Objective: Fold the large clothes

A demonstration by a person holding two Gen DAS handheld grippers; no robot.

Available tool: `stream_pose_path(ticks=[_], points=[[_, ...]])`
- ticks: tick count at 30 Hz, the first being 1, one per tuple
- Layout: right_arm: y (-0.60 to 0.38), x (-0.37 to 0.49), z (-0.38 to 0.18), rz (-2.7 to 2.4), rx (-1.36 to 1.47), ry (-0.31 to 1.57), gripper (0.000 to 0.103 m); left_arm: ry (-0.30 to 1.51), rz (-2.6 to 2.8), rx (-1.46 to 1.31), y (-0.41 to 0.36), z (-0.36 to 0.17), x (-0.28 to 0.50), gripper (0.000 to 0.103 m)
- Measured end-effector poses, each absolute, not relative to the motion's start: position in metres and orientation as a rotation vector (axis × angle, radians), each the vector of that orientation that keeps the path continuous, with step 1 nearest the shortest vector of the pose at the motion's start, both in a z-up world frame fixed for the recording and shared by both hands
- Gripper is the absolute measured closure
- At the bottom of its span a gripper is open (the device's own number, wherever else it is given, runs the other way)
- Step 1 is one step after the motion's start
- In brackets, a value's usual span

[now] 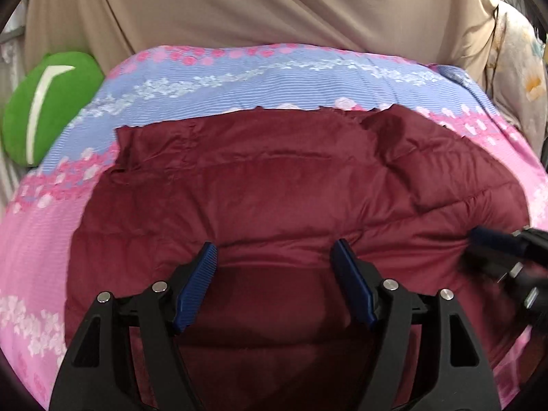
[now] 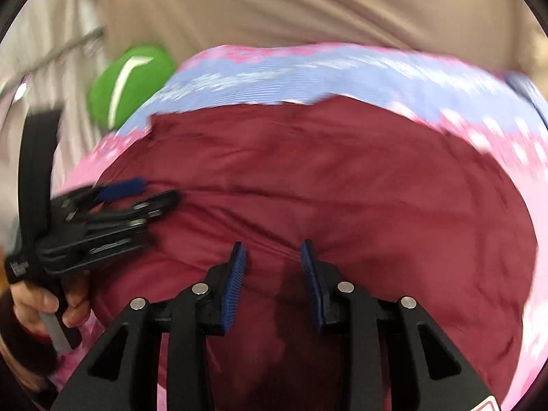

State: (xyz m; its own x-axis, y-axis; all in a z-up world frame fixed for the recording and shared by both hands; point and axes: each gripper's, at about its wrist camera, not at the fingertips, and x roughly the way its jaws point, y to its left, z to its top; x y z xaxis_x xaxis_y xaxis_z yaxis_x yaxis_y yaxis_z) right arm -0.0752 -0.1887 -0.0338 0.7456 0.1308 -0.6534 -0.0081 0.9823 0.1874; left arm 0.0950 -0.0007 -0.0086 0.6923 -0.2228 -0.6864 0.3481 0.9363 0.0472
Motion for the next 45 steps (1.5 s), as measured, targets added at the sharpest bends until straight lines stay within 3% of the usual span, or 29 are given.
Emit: stream_pose_path(ticks=[16,19,21,22,29,31,32,33,35,40,45], points=[[-0.276,-0.147,-0.054,-0.147,0.409,0.688,0.082,0.742,-0.25,0.149,0.034,-0.015,0.066,0.028],[-0.294,-0.178,-0.049,-0.269,0.42,0.662,0.071,0.745,-0.194,0.084,0.077,-0.004,0.05,0.028],[-0.308,-0.203,-0.048,-0.32,0.461,0.647,0.05,0.758,-0.135,0.008,0.117,0.002,0.04,0.027],[-0.313,-0.212,-0.05,-0.336,0.48,0.647,0.045,0.766,-0.109,-0.035,0.136,0.004,0.036,0.027],[-0.321,-0.224,-0.073,-0.192,0.671,0.672,0.041,0.86,-0.155,-0.3,0.193,-0.011,0.034,0.024],[-0.314,-0.219,-0.075,-0.171,0.662,0.675,0.04,0.882,-0.219,-0.315,0.185,-0.017,0.035,0.038],[-0.309,-0.215,-0.074,-0.18,0.644,0.678,0.049,0.906,-0.249,-0.315,0.18,-0.02,0.036,0.057],[-0.304,-0.214,-0.072,-0.199,0.618,0.675,0.072,0.916,-0.261,-0.314,0.177,-0.021,0.034,0.073],[-0.302,-0.219,-0.065,-0.201,0.602,0.65,0.092,0.901,-0.266,-0.28,0.172,-0.014,0.028,0.093],[-0.311,-0.255,-0.039,-0.17,0.615,0.57,0.099,0.873,-0.302,-0.255,0.188,0.014,0.001,0.098],[-0.31,-0.264,-0.079,-0.234,0.572,0.773,0.099,1.026,-0.216,-0.19,0.192,-0.022,-0.017,0.099]])
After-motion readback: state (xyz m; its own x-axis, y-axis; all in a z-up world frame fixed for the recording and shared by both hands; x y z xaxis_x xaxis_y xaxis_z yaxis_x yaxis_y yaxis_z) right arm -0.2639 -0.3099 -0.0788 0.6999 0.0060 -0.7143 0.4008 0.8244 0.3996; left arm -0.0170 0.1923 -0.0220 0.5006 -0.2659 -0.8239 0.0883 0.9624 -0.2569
